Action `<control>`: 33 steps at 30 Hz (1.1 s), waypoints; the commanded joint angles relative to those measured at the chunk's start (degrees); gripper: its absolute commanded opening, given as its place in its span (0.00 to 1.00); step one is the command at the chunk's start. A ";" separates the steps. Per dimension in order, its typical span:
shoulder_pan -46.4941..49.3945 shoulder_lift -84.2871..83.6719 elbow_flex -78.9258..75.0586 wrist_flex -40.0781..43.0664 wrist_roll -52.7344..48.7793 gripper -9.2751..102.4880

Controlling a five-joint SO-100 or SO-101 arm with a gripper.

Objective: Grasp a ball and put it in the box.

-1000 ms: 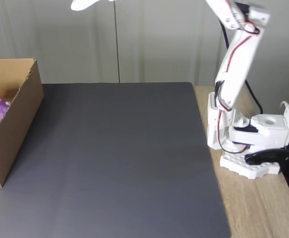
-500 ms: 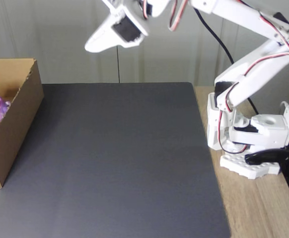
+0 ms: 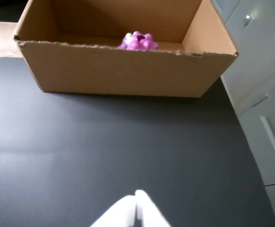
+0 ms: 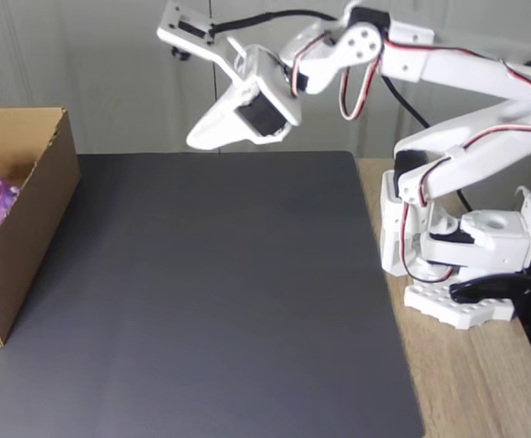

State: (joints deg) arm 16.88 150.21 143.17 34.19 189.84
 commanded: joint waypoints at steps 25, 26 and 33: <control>1.32 29.09 28.13 0.62 -4.04 0.08; 1.41 29.09 28.48 0.70 -4.04 0.08; 1.32 29.09 31.20 3.16 -6.15 0.08</control>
State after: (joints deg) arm 18.54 179.12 174.20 35.86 184.83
